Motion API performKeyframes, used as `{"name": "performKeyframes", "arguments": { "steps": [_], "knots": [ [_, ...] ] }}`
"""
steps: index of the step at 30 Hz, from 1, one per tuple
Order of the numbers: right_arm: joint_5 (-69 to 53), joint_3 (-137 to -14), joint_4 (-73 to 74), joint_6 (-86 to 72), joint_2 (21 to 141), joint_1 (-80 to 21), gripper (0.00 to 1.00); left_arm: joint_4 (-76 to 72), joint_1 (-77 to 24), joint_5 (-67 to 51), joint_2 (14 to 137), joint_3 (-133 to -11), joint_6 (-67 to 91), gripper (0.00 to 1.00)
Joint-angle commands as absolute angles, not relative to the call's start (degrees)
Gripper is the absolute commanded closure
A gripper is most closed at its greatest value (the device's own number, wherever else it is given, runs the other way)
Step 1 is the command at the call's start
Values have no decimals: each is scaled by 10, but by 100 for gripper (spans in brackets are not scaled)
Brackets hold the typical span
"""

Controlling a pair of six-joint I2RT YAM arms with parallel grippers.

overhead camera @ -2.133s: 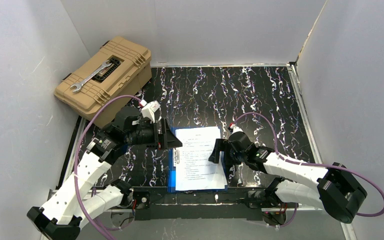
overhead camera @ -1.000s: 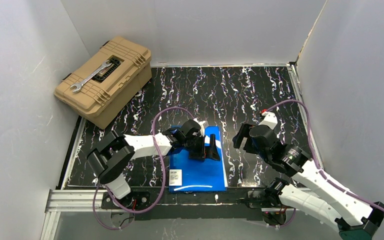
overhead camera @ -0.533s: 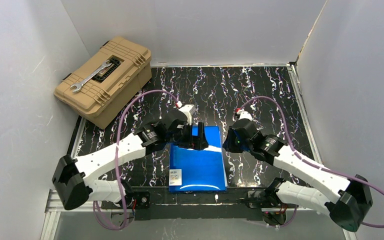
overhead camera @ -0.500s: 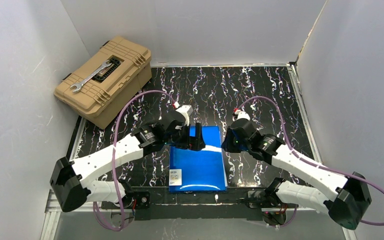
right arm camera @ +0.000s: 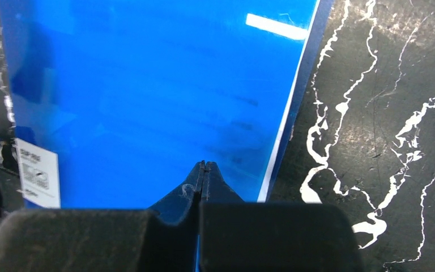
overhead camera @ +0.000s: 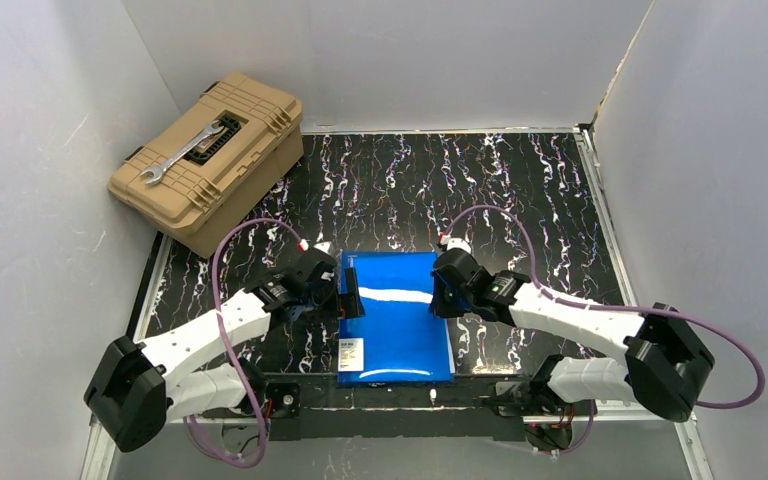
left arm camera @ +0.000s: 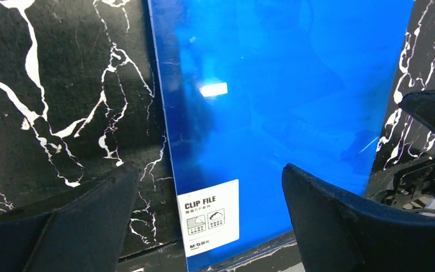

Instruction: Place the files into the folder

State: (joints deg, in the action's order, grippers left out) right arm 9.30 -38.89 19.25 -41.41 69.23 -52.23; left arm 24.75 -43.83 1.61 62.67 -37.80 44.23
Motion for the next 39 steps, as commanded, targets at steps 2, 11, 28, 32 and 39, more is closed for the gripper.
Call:
{"name": "performKeyframes", "arguments": {
  "steps": [2, 11, 28, 32, 39],
  "knots": [
    [116, -373, 160, -412, 715, -525, 99, 181, -409, -44, 630, -342, 473, 4],
    [144, -345, 165, -403, 760, -532, 99, 122, -403, -78, 690, -320, 485, 5],
    [180, -386, 216, -387, 830, -562, 99, 79, -403, -133, 734, -309, 494, 11],
    [172, -394, 208, -391, 843, -570, 99, 58, -403, -159, 756, -311, 500, 14],
    [176, -412, 200, -397, 882, -577, 99, 40, -403, -170, 775, -315, 507, 16]
  ]
}}
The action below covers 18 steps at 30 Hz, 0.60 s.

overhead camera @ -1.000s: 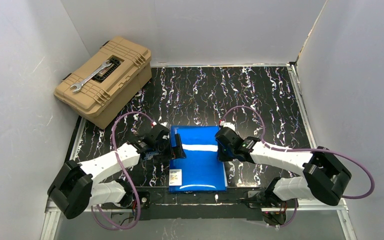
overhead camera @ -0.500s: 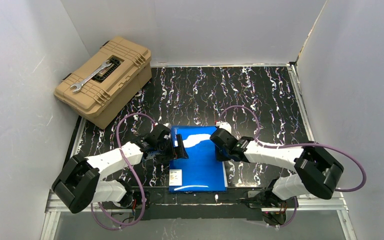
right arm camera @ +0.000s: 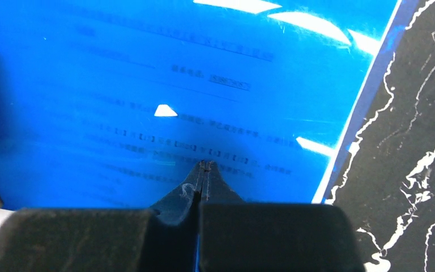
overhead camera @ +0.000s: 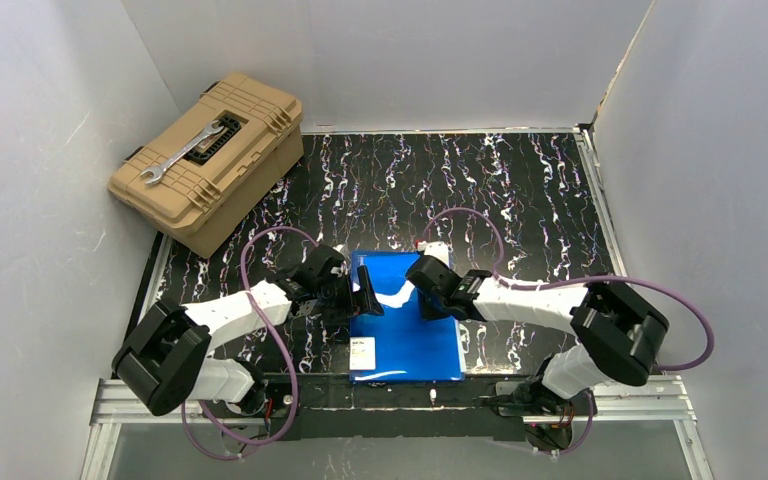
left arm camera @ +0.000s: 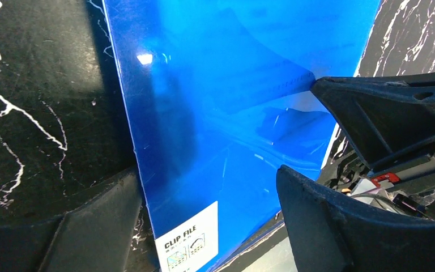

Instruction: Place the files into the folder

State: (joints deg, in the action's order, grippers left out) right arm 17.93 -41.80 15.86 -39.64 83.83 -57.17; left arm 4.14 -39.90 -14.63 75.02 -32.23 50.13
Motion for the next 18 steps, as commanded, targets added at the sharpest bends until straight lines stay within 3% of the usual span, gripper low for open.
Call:
{"name": "performKeyframes", "arguments": {
  "steps": [1, 11, 15, 18],
  "knots": [
    [178, -415, 201, -397, 888, -577, 99, 40, -403, -171, 776, -317, 507, 16],
    [224, -478, 259, -390, 839, -577, 99, 16, -403, -169, 805, -327, 515, 16],
    [253, -505, 292, -386, 794, -577, 90, 12, -403, -170, 820, -341, 516, 16],
    [272, -513, 306, -385, 750, -577, 76, 16, -403, -167, 824, -351, 514, 16]
  ]
}}
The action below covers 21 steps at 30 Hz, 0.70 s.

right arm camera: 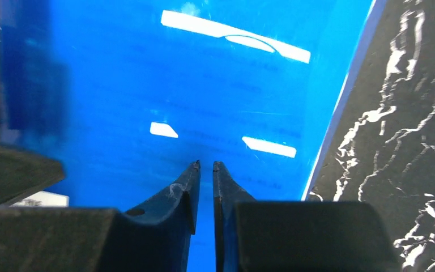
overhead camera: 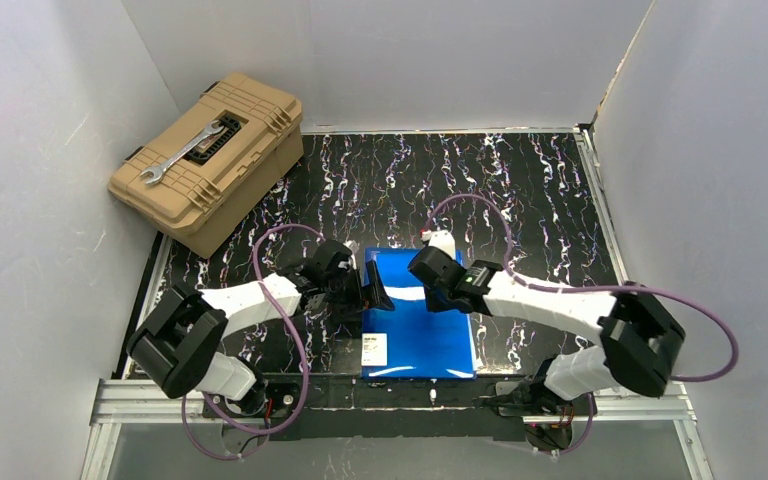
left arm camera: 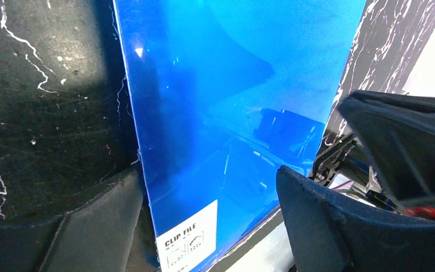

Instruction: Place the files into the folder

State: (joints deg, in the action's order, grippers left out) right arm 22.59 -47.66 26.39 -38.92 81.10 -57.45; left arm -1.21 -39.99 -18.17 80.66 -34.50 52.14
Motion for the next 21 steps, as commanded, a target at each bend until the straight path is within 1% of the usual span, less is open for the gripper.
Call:
{"name": "performKeyframes", "arguments": {
  "steps": [1, 2, 3, 6, 8, 12, 13, 17, 18, 21],
  "knots": [
    [274, -514, 308, -382, 738, -576, 72, 20, -403, -165, 825, -356, 509, 16],
    [278, -517, 310, -380, 725, -575, 66, 27, -403, -163, 827, -363, 505, 16],
    [280, -519, 314, -378, 715, -575, 64, 34, -403, -162, 829, -372, 502, 16],
    [288, -530, 327, -363, 689, -573, 61, 66, -403, -147, 818, -395, 485, 14],
    [301, -539, 336, -353, 674, -573, 52, 99, -403, -124, 798, -410, 472, 11],
    [322, -546, 350, -342, 643, -573, 39, 174, -403, -71, 743, -442, 440, 6],
    [325, -548, 351, -342, 635, -573, 34, 196, -403, -59, 729, -452, 431, 5],
    [344, -547, 351, -335, 601, -573, 7, 280, -403, -13, 668, -493, 396, 2],
    [350, -546, 351, -332, 594, -573, 3, 299, -403, -9, 648, -502, 389, 2],
    [361, -550, 357, -332, 574, -573, 1, 352, -403, 33, 606, -536, 362, 2]
  ]
}}
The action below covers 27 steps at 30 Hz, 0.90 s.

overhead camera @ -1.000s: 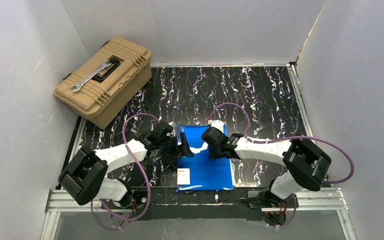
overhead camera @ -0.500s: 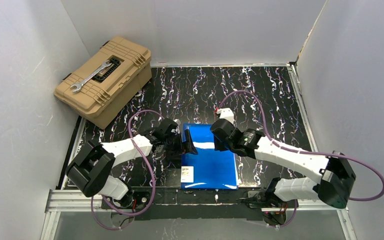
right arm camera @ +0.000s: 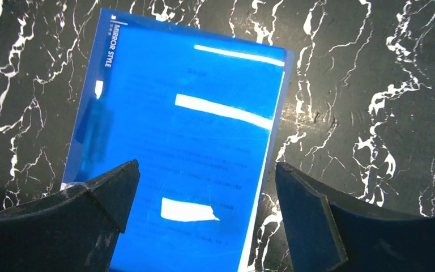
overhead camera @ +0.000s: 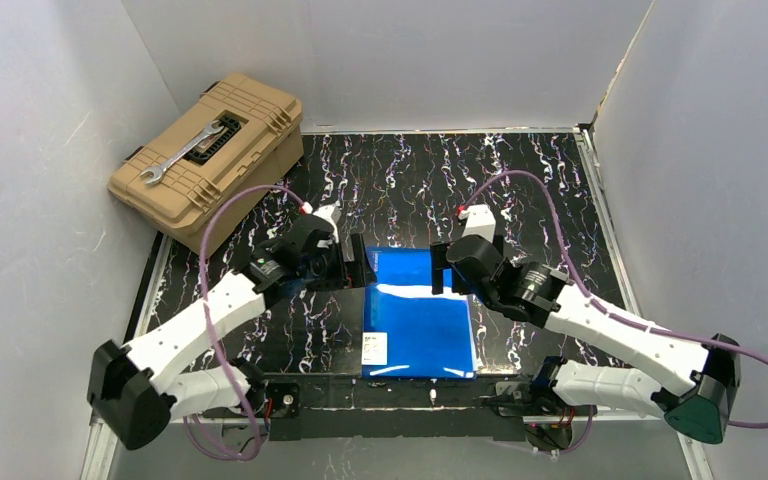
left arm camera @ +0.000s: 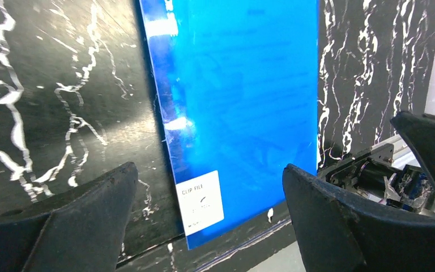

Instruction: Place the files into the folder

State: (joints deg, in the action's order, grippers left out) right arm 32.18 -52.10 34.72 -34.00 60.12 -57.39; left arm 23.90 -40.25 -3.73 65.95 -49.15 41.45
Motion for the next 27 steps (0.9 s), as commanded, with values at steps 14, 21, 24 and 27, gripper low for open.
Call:
{"name": "performKeyframes", "arguments": {
  "steps": [14, 21, 24, 27],
  "knots": [
    [340, -538, 352, -311, 474, -573, 1, 462, -402, 116, 405, -577, 251, 2],
    [371, -495, 321, -292, 408, -573, 1, 439, -402, 78, 328, -526, 198, 2],
    [376, -494, 323, -289, 398, -573, 1, 413, -402, 73, 299, -482, 193, 2],
    [374, -493, 323, -286, 396, -572, 1, 410, -402, 58, 297, -476, 184, 2]
  ]
}}
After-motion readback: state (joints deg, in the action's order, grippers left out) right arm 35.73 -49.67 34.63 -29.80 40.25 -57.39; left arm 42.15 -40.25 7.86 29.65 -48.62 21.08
